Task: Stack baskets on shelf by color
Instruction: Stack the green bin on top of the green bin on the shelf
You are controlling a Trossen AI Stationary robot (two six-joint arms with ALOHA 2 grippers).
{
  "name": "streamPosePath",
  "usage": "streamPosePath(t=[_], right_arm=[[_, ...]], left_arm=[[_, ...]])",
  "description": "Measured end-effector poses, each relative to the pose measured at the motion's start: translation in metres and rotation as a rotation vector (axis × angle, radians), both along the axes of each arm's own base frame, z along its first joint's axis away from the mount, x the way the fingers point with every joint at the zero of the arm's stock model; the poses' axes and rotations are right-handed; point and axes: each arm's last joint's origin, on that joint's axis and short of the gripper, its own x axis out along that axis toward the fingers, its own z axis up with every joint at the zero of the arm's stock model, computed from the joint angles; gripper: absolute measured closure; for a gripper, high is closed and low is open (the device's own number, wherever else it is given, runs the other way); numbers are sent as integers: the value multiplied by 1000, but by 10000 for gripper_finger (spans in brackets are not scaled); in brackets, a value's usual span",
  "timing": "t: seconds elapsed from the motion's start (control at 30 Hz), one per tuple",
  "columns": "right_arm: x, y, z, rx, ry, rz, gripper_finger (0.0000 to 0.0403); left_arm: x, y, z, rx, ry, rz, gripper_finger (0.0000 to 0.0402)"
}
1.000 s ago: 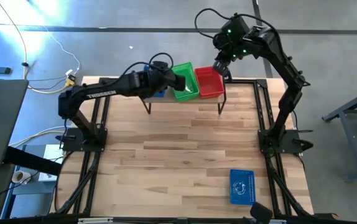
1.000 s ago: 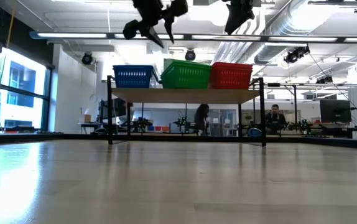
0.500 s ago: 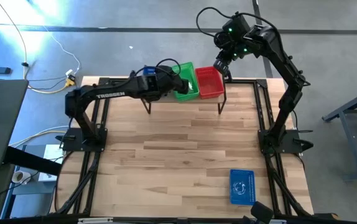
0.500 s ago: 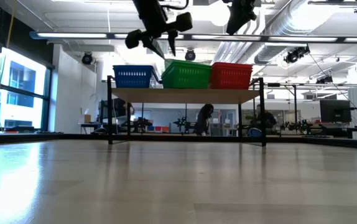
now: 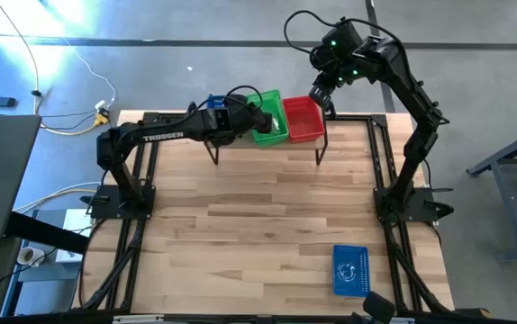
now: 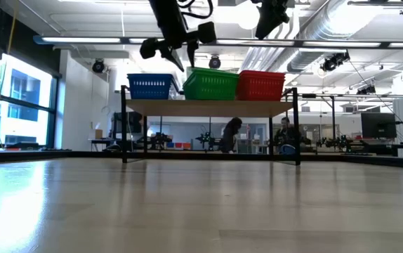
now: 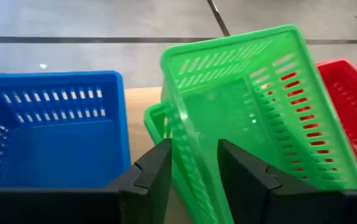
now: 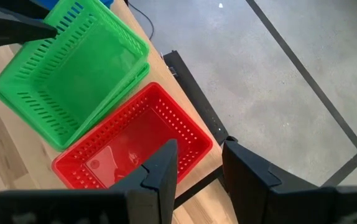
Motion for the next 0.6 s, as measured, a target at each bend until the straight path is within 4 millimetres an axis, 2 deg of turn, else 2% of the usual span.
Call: streamPosePath(t=[0.3, 0.6], right_arm=[[0, 0, 0, 1, -1, 1, 289], [0, 0, 0, 2, -1, 2, 289]], left_arm=[[-2, 3, 0, 5, 23, 4, 354], [-2, 4, 1, 45, 55, 10, 393]])
